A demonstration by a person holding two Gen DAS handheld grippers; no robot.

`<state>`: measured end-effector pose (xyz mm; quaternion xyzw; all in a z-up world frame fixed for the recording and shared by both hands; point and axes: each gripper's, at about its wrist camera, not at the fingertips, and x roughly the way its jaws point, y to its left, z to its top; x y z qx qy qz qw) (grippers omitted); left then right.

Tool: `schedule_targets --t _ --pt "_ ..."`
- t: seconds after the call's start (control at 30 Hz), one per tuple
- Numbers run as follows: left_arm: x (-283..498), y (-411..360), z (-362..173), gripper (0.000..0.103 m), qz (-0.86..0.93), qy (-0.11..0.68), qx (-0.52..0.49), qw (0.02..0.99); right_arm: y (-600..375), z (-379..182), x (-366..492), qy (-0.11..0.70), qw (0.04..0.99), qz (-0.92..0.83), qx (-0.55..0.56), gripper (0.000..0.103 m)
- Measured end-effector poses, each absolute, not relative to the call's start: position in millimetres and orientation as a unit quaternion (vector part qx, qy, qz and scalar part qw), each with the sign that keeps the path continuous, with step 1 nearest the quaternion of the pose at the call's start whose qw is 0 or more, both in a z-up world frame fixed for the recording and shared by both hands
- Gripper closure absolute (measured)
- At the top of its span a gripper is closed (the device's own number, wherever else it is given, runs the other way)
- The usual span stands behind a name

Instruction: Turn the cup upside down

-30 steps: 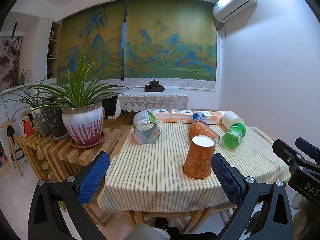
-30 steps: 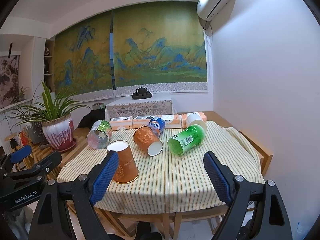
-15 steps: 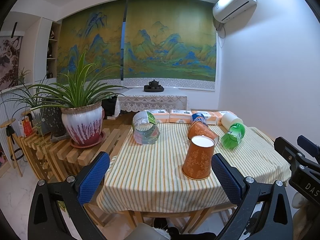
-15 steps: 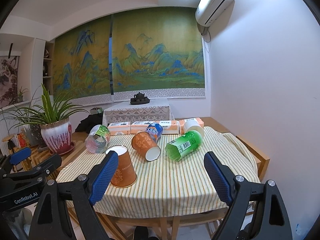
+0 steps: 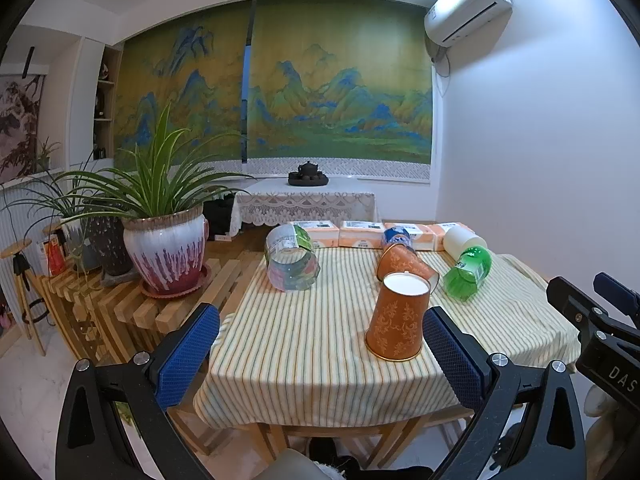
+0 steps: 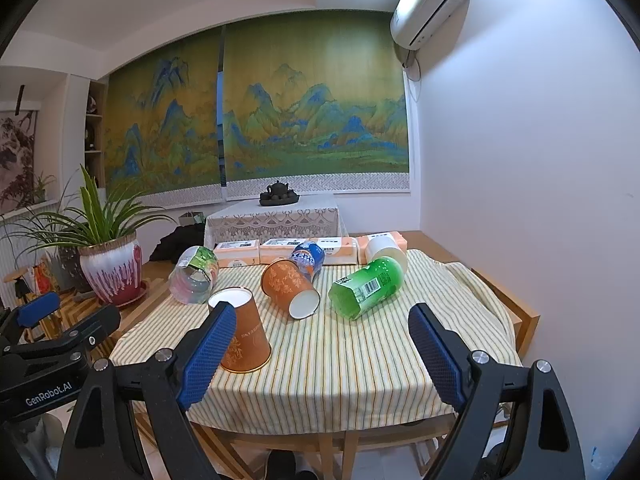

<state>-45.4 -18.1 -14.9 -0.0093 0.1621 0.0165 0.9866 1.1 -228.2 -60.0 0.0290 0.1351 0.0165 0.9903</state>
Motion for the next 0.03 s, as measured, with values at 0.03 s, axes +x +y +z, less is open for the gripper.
schedule_targets --t 0.03 --pt "-45.3 -17.9 -15.1 0.000 0.016 0.161 -0.009 0.987 -228.4 -60.4 1.3 0.136 0.990 0.017 0.030 0.018"
